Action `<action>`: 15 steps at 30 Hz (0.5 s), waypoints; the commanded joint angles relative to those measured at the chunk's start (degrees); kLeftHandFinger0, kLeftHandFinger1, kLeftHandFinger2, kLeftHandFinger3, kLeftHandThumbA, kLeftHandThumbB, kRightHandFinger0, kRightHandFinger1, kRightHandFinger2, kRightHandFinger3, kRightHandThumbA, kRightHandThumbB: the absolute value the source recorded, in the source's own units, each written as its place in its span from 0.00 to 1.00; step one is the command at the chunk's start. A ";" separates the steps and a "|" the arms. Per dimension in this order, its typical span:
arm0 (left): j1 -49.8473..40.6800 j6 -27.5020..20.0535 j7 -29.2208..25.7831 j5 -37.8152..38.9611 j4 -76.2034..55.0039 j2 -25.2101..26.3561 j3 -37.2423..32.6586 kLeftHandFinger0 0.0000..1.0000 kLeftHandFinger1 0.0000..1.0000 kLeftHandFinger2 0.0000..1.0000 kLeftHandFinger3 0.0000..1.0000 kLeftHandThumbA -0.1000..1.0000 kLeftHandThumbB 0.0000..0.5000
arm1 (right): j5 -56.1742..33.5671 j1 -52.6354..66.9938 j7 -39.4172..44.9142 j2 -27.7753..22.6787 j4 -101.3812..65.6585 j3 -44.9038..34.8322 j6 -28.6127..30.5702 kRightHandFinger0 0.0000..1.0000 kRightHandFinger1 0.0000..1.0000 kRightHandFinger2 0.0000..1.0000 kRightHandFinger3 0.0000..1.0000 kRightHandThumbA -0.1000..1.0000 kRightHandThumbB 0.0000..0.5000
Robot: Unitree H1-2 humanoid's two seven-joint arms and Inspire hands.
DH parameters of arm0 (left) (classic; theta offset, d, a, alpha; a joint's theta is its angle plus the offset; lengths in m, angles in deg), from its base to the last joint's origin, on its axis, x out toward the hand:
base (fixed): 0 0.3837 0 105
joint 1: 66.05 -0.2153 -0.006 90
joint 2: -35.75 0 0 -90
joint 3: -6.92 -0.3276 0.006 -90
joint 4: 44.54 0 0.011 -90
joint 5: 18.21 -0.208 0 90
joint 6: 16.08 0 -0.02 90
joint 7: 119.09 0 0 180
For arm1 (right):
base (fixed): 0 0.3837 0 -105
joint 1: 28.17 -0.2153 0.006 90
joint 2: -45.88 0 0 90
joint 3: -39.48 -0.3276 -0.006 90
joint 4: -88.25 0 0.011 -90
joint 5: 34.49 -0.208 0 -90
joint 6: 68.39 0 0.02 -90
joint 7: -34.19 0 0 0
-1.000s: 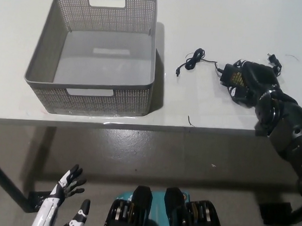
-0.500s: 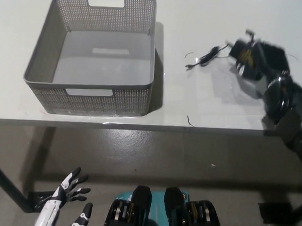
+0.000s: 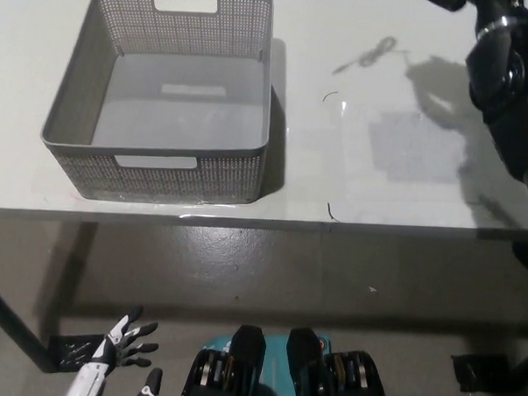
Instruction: Use the right hand to pick up a black power cord and place it into a container on the left hand side
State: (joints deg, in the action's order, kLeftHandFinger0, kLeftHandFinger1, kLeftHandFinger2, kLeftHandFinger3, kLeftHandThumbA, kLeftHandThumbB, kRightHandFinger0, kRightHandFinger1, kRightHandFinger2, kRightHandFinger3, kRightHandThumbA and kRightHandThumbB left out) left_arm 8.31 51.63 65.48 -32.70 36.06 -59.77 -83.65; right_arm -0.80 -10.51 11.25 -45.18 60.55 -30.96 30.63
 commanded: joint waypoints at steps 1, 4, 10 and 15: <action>-1.10 -3.58 -0.89 -0.23 0.17 0.90 -0.33 0.69 0.75 0.88 1.00 0.70 0.44 | -0.54 -4.83 0.41 2.12 -6.35 -0.60 0.02 0.00 0.37 0.74 0.80 0.00 0.39; -1.16 -4.53 -1.05 -0.12 0.70 0.71 -0.58 0.70 0.76 0.91 1.00 0.74 0.44 | 0.00 -5.15 1.37 4.67 -9.26 -0.07 -1.46 0.00 0.42 0.77 0.88 0.00 0.40; -0.91 -4.58 -0.71 0.68 1.29 0.35 -1.26 0.72 0.78 0.93 1.00 0.75 0.46 | 0.90 -4.89 3.12 9.26 -13.73 1.29 -2.53 0.00 0.35 0.74 0.75 0.00 0.40; -1.19 -4.64 -2.04 -1.21 1.64 0.85 -2.36 0.72 0.76 0.92 1.00 0.75 0.45 | 1.50 -4.34 4.62 13.39 -15.04 2.33 -3.28 0.00 0.33 0.77 0.75 0.00 0.39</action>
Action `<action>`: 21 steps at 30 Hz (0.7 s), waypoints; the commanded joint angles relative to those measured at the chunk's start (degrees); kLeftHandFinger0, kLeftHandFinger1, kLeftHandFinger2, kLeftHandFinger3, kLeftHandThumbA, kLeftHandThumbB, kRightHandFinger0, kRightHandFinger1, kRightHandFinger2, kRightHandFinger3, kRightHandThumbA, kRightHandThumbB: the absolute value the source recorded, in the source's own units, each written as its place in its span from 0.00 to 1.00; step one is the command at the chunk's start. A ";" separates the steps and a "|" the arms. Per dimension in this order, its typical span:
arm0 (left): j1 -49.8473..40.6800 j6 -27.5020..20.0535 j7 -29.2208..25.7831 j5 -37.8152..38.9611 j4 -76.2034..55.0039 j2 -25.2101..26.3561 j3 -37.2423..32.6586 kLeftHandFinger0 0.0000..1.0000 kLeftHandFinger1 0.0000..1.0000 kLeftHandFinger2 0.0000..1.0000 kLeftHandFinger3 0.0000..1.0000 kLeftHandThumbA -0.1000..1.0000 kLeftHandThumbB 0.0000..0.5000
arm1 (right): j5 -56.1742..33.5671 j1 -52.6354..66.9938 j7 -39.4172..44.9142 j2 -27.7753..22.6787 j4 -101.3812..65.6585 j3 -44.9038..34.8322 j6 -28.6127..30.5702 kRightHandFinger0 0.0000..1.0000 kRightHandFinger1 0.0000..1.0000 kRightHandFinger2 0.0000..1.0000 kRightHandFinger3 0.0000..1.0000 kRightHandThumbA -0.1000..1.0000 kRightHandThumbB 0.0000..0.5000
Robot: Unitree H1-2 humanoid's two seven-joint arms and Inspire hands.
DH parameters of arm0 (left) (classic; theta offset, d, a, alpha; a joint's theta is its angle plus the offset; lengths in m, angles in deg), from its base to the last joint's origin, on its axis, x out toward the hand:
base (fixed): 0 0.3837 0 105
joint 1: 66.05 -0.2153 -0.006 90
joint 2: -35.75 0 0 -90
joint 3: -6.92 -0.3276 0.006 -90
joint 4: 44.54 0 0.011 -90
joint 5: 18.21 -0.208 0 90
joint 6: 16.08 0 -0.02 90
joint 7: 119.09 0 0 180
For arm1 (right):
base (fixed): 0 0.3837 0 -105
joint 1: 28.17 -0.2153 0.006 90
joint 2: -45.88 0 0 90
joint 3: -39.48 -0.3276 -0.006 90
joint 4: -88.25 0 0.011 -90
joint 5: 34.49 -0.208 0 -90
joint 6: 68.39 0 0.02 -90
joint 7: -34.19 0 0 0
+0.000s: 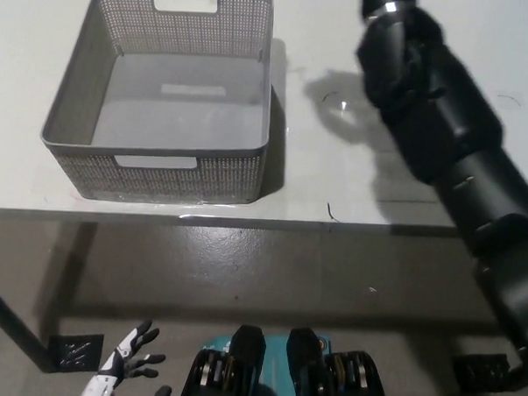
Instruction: Use the right hand to pick up a black power cord and place it into a container on the left hand side
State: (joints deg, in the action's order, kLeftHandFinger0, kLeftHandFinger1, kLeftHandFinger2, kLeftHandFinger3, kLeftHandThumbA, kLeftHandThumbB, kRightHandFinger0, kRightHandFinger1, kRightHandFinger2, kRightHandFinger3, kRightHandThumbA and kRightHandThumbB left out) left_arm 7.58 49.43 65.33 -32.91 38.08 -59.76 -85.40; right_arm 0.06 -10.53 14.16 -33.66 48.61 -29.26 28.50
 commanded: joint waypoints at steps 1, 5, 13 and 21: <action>-0.62 -2.44 -1.94 -1.20 -0.52 0.87 -0.85 0.73 0.75 0.91 1.00 0.73 0.45 | 1.19 -4.15 2.03 2.84 -2.99 1.24 -1.40 0.00 0.37 0.77 0.79 0.00 0.36; -1.13 -2.44 -2.02 -2.03 -0.94 0.96 -1.86 0.75 0.76 0.92 1.00 0.69 0.41 | 2.03 -3.91 4.17 5.51 -2.50 3.10 -3.06 0.00 0.33 0.69 0.50 0.00 0.42; -0.72 -2.44 -4.65 -5.35 -0.02 1.90 -6.07 0.67 0.69 0.88 1.00 0.66 0.35 | 0.97 -4.62 5.62 8.71 -0.19 2.87 -3.28 0.00 0.45 0.80 0.81 0.00 0.33; 0.69 -2.44 -5.09 -6.69 -0.34 3.11 -8.22 0.65 0.66 0.86 1.00 0.69 0.38 | 1.61 -5.37 2.16 9.73 5.62 3.05 -1.25 0.00 0.45 0.80 0.90 0.00 0.28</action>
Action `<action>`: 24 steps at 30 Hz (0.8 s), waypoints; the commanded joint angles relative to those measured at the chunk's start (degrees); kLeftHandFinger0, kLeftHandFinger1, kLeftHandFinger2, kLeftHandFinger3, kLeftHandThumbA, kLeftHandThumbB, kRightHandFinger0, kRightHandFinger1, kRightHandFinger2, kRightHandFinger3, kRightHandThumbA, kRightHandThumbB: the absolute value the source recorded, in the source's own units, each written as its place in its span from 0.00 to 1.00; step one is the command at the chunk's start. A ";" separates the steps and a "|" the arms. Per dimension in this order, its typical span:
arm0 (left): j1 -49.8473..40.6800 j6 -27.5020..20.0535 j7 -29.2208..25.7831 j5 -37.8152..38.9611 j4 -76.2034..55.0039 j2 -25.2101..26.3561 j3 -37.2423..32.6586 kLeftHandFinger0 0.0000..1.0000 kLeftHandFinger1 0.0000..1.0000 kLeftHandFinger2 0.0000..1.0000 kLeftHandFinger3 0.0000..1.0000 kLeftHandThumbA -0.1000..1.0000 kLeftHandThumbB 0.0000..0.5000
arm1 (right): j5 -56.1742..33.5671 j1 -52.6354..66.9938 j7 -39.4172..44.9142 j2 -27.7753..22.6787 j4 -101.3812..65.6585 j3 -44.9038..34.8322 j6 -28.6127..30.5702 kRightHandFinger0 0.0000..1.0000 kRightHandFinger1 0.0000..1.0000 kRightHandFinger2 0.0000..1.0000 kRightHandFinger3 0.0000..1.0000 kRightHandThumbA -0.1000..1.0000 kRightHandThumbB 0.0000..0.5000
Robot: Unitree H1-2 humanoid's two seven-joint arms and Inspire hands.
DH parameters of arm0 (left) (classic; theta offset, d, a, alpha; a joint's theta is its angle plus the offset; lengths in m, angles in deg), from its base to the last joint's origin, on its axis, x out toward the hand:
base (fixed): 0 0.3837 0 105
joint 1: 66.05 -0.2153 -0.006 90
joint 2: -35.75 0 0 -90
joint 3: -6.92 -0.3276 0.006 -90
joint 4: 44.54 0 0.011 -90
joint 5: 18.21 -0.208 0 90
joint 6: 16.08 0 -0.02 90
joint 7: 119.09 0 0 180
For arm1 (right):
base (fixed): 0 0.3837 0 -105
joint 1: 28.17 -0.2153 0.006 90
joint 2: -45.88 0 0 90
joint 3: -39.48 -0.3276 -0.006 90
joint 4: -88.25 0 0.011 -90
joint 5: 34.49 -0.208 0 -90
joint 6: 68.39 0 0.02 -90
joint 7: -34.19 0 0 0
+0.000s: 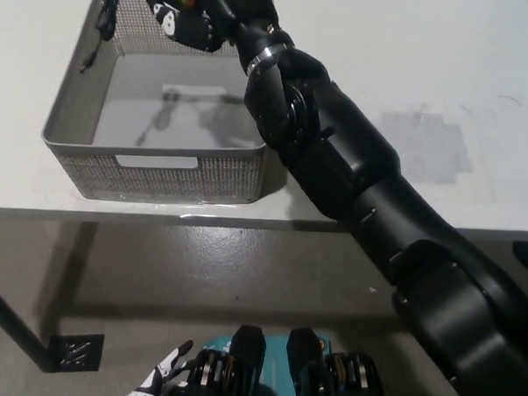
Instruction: Use the right hand to pick up a black power cord and place it into a container on the left hand side
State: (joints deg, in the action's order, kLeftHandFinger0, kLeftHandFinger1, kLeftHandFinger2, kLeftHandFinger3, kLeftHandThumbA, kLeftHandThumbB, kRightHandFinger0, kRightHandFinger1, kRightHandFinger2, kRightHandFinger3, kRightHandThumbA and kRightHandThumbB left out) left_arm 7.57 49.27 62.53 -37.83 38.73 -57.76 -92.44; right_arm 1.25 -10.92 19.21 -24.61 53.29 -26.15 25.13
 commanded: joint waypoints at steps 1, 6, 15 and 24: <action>0.94 -2.28 -2.44 -1.92 -1.09 1.41 -1.51 0.65 0.66 0.86 1.00 0.69 0.37 | 0.35 -4.80 -3.06 0.58 1.13 -0.13 2.38 0.00 0.46 0.80 0.91 0.00 0.29; 1.76 -2.28 -2.46 -2.82 -1.38 2.16 -2.39 0.67 0.67 0.87 1.00 0.68 0.35 | 0.42 -3.65 -3.09 0.35 2.85 0.04 2.12 0.03 0.50 0.84 0.93 0.00 0.36; 4.69 -2.28 -0.95 -3.49 -2.11 2.99 -2.91 0.72 0.68 0.87 1.00 0.68 0.35 | -3.92 -1.41 10.90 -4.17 0.05 -1.49 -0.64 1.00 1.00 1.00 1.00 1.00 0.93; 6.31 -1.89 0.82 -4.34 -2.00 2.74 -3.38 0.76 0.72 0.86 1.00 0.70 0.37 | -4.04 1.10 13.56 -8.40 -4.47 -2.23 -2.09 1.00 1.00 1.00 1.00 1.00 0.86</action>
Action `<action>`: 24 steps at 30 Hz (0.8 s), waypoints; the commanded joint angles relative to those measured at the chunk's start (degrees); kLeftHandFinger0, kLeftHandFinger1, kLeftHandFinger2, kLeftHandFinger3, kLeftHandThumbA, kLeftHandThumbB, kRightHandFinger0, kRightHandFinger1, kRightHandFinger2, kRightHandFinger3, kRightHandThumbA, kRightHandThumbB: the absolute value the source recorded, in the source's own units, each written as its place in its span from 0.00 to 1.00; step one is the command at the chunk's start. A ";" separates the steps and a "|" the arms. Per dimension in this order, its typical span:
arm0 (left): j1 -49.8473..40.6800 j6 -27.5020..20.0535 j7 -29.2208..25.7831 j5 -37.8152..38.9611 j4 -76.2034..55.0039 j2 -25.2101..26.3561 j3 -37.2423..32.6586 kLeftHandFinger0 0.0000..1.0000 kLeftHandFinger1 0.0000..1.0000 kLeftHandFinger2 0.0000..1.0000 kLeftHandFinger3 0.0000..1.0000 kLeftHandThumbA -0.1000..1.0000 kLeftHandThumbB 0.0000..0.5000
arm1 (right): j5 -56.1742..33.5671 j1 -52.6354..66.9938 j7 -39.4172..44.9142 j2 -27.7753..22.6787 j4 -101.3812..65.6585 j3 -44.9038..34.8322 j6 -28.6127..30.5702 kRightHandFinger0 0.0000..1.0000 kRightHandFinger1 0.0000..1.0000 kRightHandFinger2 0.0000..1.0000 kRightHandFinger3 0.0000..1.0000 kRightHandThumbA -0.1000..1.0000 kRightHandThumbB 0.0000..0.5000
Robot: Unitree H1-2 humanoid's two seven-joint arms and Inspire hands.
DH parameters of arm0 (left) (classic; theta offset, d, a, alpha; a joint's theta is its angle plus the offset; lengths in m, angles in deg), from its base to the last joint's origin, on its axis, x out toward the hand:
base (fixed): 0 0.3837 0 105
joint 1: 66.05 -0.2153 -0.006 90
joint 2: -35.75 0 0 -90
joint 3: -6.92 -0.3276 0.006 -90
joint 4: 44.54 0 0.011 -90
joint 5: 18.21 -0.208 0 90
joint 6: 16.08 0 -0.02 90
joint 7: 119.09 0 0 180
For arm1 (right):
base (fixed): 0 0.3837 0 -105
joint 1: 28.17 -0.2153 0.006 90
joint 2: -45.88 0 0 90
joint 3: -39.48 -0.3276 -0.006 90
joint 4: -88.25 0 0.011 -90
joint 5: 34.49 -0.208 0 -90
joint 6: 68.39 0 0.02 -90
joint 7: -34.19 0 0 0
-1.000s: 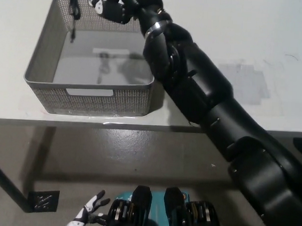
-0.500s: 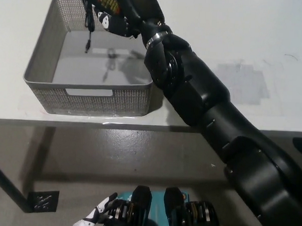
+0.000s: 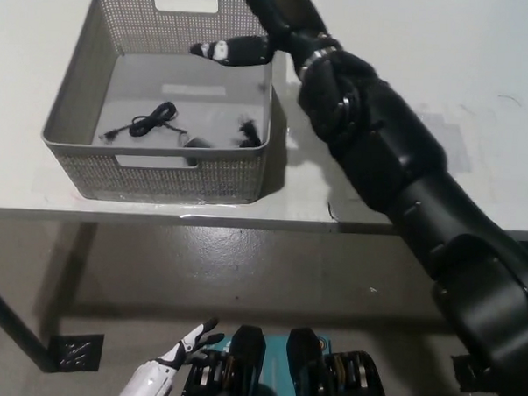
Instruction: Use the right hand to pick up a black power cord and place it into a container on the left hand side
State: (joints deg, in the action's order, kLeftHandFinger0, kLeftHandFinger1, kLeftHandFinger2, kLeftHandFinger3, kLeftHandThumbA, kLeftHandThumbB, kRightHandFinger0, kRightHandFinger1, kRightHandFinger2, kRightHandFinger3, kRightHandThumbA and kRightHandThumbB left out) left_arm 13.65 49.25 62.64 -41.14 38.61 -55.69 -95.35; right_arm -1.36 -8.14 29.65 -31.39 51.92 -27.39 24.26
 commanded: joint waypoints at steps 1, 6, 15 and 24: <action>0.25 -2.01 0.74 -0.94 -1.84 0.67 -0.50 0.76 0.72 0.86 1.00 0.69 0.36 | -1.49 -1.61 3.24 -1.81 -3.17 -1.08 -1.18 1.00 1.00 1.00 1.00 1.00 0.88; 0.85 -2.19 0.77 -1.02 -1.56 0.27 -0.69 0.77 0.71 0.85 1.00 0.66 0.36 | -3.78 -1.40 4.06 -3.68 -4.40 -3.19 0.27 1.00 1.00 1.00 1.00 1.00 0.90; 1.96 -1.51 1.31 -1.26 -1.30 0.12 -0.65 0.74 0.70 0.87 1.00 0.69 0.37 | -22.53 5.95 9.67 -6.43 -28.01 -21.09 -5.36 1.00 1.00 1.00 1.00 1.00 0.91; 2.24 -1.10 1.59 8.45 -0.73 -0.86 0.86 0.99 1.00 1.00 1.00 0.89 0.46 | -41.31 44.48 10.12 -3.47 -75.93 -25.51 -5.46 1.00 1.00 1.00 1.00 1.00 0.66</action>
State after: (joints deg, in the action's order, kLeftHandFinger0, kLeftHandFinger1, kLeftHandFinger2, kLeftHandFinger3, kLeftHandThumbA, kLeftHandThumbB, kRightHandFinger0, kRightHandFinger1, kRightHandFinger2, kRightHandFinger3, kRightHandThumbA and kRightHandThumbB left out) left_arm 14.76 49.44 63.74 -41.86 38.95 -56.01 -95.55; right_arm -16.66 11.94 36.15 -35.80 17.02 -46.32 20.24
